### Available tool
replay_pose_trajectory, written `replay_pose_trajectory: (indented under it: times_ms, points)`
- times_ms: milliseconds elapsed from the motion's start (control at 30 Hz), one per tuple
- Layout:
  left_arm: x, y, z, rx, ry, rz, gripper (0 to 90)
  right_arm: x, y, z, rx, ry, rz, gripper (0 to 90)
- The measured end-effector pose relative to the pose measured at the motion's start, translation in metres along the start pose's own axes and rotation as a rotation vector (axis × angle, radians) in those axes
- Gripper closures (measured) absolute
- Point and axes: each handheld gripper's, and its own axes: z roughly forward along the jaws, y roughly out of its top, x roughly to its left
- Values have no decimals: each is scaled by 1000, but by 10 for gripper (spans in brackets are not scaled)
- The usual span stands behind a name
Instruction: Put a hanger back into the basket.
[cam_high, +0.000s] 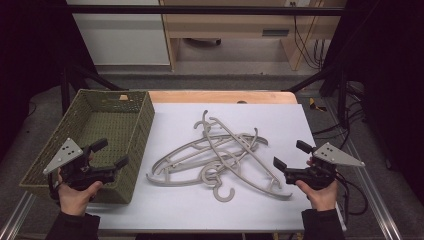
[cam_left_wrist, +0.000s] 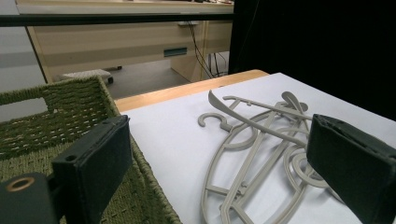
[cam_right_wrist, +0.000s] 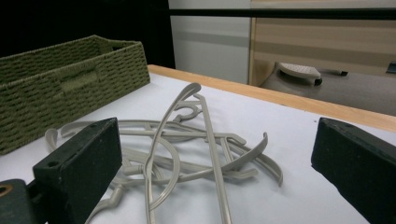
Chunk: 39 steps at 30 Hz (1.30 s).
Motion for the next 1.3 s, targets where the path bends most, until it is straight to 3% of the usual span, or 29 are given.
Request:
replay_pose_trajectory:
  times_ms: [433,733,1300]
  points:
    - [0,-1,0,2,0,4,60,4,-3,9,82,21,-26,40]
    - [-2,-1,1,6,-5,7,58,11,-9,25,186,33,-55,74]
    - [-5,-1,5,20,-11,18,54,30,-30,68,403,101,-109,106]
